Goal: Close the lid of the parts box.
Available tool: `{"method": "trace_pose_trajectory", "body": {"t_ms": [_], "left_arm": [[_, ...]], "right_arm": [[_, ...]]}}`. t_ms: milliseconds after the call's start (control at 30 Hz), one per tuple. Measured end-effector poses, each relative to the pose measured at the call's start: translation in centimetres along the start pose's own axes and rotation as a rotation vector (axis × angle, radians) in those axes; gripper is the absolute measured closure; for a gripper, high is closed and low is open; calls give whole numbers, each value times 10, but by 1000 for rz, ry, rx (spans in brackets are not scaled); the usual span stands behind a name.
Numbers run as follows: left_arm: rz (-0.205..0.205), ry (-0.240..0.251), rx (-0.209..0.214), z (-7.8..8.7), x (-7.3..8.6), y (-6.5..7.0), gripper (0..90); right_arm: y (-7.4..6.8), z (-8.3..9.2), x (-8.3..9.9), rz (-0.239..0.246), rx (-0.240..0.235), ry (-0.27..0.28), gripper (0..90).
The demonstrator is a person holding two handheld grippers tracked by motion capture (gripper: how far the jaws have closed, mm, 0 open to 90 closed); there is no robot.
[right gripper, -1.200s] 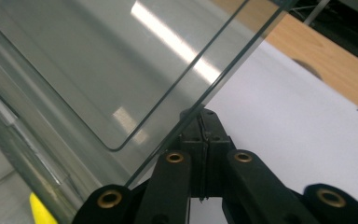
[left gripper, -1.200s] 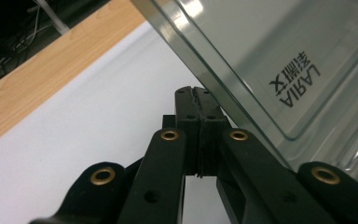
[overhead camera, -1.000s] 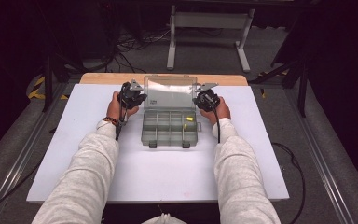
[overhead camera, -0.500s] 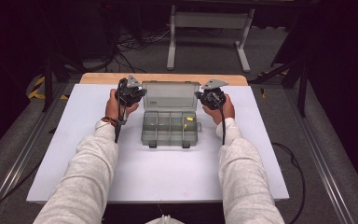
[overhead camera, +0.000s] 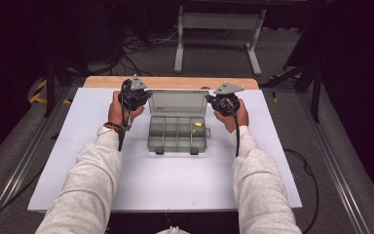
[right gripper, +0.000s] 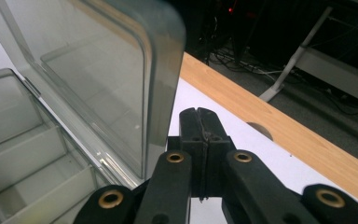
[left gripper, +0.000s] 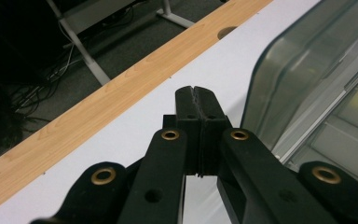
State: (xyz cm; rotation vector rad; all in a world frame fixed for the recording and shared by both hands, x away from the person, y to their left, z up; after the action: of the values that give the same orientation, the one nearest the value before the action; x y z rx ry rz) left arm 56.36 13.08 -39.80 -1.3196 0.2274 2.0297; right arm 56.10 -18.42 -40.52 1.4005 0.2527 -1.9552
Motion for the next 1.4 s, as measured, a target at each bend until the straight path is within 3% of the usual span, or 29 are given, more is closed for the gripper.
{"method": "trace_pose_trajectory", "body": {"t_ms": [800,1000,1400], "left_arm": [[-83,-19,26,19,-3,9,898],[-123,-21,35,26,-7,12,898],[-163,-33,39,31,-8,17,898]], "right_arm": [[-11,25,-17,47,0,46,900],[-17,31,-20,54,1,60,900],[-26,37,-18,83,27,49,900]]}}
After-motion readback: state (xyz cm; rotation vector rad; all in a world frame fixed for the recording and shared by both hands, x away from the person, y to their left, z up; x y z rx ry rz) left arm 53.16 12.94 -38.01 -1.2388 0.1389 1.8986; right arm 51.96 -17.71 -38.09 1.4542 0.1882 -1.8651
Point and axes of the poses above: each handheld gripper's, and its own axes: z roughly backward along the jaws, x roughly out of its underside, y roughly to its right, the point moved 2 cm from there along -z, roughly forward along the jaws, and after that the axes turned 3 degrees about y, right-handed, at the moved point
